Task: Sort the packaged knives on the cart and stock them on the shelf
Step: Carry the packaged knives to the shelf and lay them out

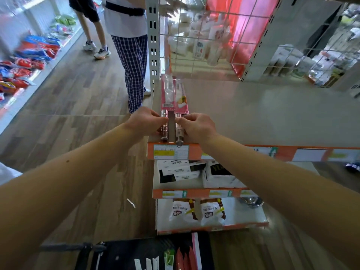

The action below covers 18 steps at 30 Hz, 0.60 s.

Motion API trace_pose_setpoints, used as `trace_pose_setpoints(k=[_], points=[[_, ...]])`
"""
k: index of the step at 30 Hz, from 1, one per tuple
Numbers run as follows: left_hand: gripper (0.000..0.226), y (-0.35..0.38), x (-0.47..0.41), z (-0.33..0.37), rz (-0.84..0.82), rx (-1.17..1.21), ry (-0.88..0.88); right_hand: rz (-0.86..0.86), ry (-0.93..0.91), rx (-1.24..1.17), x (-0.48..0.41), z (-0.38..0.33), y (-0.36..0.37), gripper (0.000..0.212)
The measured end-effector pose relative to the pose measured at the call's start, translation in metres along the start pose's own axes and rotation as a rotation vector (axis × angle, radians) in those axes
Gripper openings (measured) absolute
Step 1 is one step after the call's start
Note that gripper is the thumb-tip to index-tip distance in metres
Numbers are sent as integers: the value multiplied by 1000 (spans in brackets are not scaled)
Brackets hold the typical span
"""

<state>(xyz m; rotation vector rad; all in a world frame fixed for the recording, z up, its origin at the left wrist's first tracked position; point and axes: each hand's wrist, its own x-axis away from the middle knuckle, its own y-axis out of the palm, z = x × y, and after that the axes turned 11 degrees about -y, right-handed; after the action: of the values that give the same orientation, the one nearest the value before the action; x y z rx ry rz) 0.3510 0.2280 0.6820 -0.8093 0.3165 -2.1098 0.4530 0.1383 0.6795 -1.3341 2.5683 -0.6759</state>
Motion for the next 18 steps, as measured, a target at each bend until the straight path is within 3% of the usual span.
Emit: trace_pose_setpoints(k=[8,14,18], points=[[32,10,42,14,98,-10,-28,23,49,-93,33,-1,-34,30],[19,42,96,10,132,37,70,25,-14,-72,82,21,-53,31],[6,86,142,-15,111,41,45,-19,-14,-63,135,52,-65,25]])
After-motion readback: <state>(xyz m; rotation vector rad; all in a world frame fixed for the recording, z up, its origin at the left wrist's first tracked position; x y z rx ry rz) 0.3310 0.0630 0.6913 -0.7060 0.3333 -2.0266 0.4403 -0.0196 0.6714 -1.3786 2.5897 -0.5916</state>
